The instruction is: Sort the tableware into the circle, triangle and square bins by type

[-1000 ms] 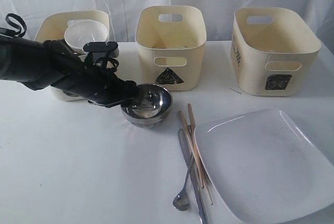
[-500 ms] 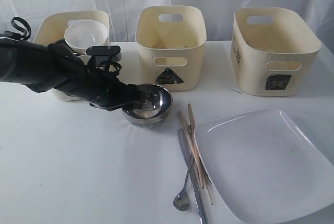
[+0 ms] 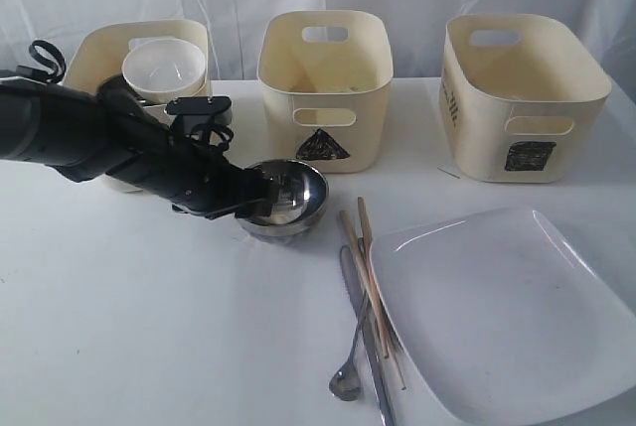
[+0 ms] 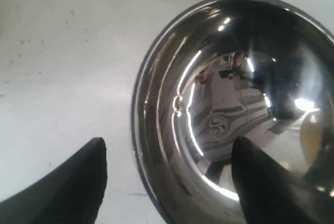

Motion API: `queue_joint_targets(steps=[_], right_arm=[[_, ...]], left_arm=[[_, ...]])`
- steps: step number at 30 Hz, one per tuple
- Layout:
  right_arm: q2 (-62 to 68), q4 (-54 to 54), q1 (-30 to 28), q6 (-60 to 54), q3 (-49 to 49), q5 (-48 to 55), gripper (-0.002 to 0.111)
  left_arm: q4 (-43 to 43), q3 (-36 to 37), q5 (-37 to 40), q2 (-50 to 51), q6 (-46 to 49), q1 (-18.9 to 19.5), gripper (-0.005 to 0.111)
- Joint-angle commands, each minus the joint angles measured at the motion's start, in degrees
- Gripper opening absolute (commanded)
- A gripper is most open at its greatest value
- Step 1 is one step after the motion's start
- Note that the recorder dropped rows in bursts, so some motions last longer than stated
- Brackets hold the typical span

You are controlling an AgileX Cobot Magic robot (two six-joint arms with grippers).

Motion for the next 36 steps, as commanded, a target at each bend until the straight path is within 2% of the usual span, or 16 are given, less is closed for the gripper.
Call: queue_joint_targets(steps=[1,36], right_arm=[[-0.4,0.0,-0.2,-0.5,0.3,-0.4,0.000],[-0.4,0.0,-0.2,-0.5,0.3,-0.4,0.000]], left_arm=[[-0.6,-0.2,1.1,-0.1,-0.9,-0.3,0.070],[-0.6,-0.2,0.1,0.9,-0.9,-0.3,0.070]])
